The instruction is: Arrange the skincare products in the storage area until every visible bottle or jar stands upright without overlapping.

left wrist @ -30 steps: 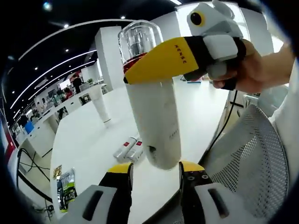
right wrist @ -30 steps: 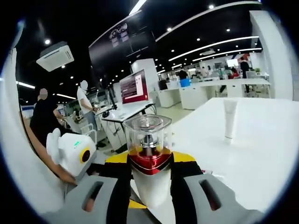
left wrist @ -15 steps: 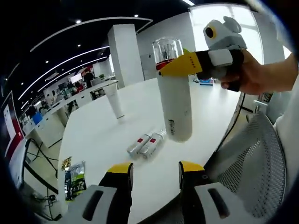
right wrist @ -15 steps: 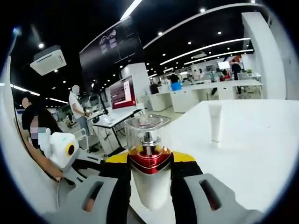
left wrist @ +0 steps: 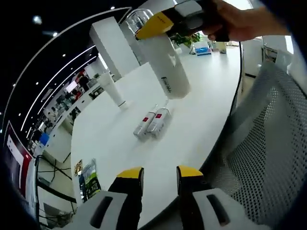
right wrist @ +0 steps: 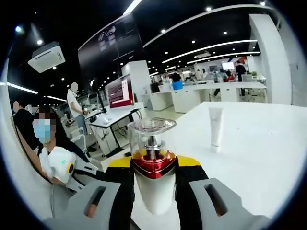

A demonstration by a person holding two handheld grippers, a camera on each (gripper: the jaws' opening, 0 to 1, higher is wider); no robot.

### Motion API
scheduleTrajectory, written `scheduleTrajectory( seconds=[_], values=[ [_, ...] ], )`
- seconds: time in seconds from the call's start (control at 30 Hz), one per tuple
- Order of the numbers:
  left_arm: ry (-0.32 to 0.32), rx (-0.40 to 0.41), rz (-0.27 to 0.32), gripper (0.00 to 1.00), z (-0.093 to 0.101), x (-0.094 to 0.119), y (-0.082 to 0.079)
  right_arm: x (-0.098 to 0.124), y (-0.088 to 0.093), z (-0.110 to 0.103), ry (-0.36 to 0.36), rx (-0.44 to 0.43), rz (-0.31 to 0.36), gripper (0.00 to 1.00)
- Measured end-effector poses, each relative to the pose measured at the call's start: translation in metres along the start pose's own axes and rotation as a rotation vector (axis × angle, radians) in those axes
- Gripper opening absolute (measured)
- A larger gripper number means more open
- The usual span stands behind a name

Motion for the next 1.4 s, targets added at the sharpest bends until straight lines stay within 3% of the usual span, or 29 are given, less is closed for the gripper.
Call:
scheduleTrajectory(
  seconds=[0.43, 0.57, 0.9, 1.4],
  values=[
    [-0.015, 0.002, -0.027, 0.27, 0.0, -0.001, 0.003, -0.007, -0.014, 0.04, 0.061, 0.045, -0.022, 0.28],
    [0.007, -0.02, -0.032, 0.26, 0.005, -0.004, 0.002, -0.011, -0.016, 0.052, 0.075, 0.041, -0.026, 0.28],
    [-0.025, -0.003, -0.048, 0.26, -0.001, -0.003, 0.004, -0.027, -0.02, 0.077, 0.095, 0.044, -0.044, 0.28],
    [-0.025, 0.008, -0.059, 0.24, 0.0, -0.002, 0.006, -0.044, -0.028, 0.116, 0.169, 0.052, -0.047, 0.29]
  ],
)
Point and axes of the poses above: the point that each gripper's makers call its tool centre point, and the gripper's own axes: x roughly backward along the fingers, z roughly to its right, y roughly out of its underside, the point moved 4 cm from there along x, roughly backward along the fingers, and after that the axes turned 5 degrees about -x, right-handed, at the moved point
